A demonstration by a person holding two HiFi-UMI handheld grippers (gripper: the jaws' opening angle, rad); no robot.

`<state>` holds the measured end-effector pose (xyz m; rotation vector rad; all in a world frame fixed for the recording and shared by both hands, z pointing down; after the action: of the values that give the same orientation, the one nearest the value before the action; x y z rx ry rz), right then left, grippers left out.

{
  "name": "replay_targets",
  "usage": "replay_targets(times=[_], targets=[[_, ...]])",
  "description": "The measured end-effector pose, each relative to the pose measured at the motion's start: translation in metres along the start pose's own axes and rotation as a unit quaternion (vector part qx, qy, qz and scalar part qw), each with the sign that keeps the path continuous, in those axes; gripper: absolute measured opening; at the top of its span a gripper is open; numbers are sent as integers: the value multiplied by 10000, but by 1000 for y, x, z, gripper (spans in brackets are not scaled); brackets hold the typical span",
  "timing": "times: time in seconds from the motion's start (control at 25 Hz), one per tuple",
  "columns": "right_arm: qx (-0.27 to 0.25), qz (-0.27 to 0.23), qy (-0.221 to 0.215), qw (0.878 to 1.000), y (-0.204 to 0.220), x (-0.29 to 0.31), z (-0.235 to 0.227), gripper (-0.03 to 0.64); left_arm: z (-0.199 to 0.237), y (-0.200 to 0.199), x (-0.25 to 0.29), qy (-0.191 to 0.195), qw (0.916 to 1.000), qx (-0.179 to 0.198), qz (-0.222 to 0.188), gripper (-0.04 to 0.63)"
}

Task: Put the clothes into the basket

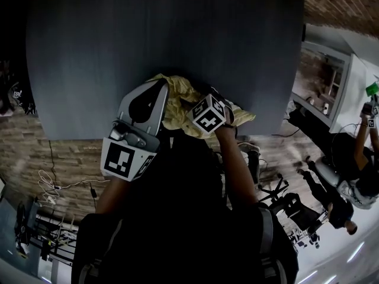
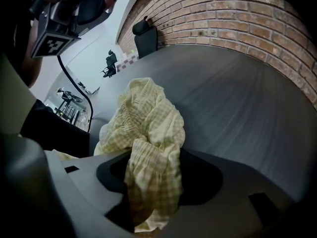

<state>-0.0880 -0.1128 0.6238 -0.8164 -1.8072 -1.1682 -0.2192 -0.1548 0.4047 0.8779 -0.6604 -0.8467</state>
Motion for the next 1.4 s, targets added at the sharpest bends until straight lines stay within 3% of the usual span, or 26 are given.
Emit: replay_targets(times=[0.32, 0.64, 0.96, 1.4], targets=[[345, -305, 211, 9987, 2, -5, 13, 137, -13, -3, -13, 87, 9999, 117, 64, 2], [252, -755, 807, 9936, 4, -38, 26, 123, -38, -5, -18, 300, 9990, 318, 86, 2], [216, -1286, 1685, 9770, 8, -87, 41, 121, -74, -7, -31, 524, 9978, 397, 28, 2], [304, -1804, 2241, 9572, 22, -133, 66, 121, -125, -3, -63, 715, 9952, 661, -42, 2]])
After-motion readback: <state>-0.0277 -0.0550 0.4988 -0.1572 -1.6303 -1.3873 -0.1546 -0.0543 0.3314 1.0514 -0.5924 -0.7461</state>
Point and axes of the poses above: the fingertips, and each gripper's own axes: x forward along the fingers, z to its left, y out of its underside, the point moved 6 cm from there along -x, backward along the fingers, and after that the axes turned 7 degrees about -x, right-handed, at the moved point
